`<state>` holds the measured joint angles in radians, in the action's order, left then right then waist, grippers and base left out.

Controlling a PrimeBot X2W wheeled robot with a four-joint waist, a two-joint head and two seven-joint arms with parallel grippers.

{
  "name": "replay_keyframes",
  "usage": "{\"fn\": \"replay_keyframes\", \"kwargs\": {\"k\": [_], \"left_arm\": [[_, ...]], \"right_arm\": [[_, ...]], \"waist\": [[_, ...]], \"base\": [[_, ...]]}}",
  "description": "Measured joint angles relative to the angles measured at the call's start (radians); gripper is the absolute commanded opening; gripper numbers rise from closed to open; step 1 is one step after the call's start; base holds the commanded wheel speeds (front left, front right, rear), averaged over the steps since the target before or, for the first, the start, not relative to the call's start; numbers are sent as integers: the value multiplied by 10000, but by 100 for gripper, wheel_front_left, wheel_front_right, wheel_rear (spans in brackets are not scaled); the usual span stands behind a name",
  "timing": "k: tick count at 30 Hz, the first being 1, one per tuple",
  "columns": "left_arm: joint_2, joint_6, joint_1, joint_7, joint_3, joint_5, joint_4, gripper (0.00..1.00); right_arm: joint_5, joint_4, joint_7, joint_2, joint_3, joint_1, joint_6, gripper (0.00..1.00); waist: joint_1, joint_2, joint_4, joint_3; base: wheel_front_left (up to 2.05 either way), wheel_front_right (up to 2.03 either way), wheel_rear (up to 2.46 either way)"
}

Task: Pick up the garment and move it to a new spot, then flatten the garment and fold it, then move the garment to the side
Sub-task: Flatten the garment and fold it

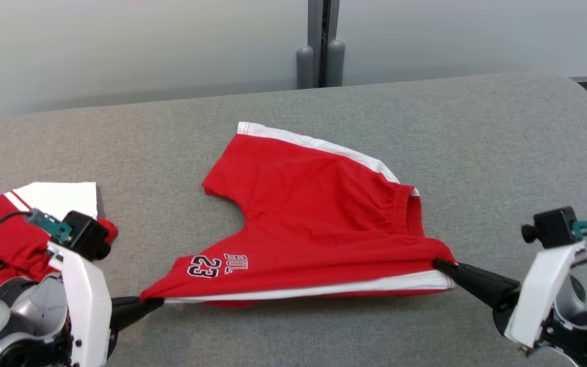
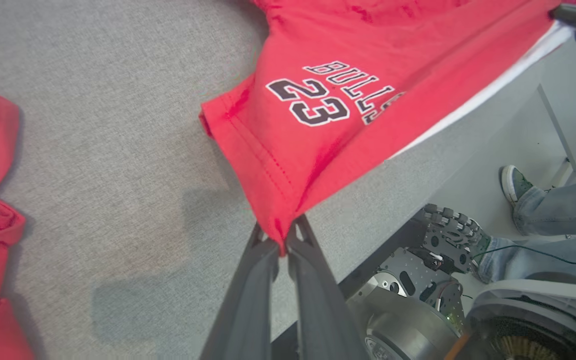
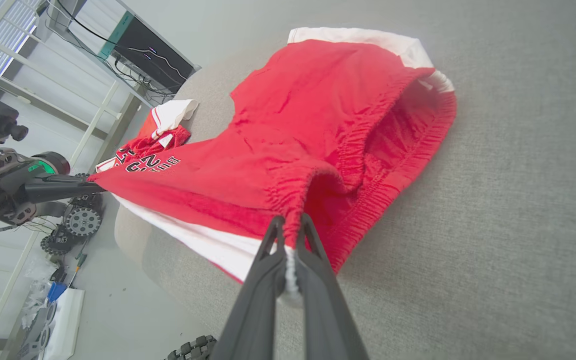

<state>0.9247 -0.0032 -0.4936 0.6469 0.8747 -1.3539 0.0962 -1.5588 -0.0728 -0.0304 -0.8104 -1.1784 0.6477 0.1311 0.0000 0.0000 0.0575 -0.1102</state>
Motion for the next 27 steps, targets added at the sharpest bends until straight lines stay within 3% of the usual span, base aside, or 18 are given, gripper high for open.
{"fn": "replay_keyframes", "kwargs": {"k": [6,11,16,27], "left_arm": [[523,568,402,-324,-178,-59,1108,0],[577,721,259,31,-182,-58,1223,0],[146,731,-591,489,-219,71,861,0],[-1147,290,-3113,1799,-224,414,-1243,0]], "right_arm": [[-44,502,405,-387,10,-435,0,0],[10,558,146,-385,-12,-286,-2,0],[71,324,-222,-119,75,378,-4,0],[219,-382,-529,798,384,1519,-4,0]], "waist": [[0,0,-18,-159],[0,0,98,-295],[0,0,256,-565],[0,0,708,-1643]], "base": [[0,0,0],[0,0,0],[0,0,0],[0,0,0]]}}
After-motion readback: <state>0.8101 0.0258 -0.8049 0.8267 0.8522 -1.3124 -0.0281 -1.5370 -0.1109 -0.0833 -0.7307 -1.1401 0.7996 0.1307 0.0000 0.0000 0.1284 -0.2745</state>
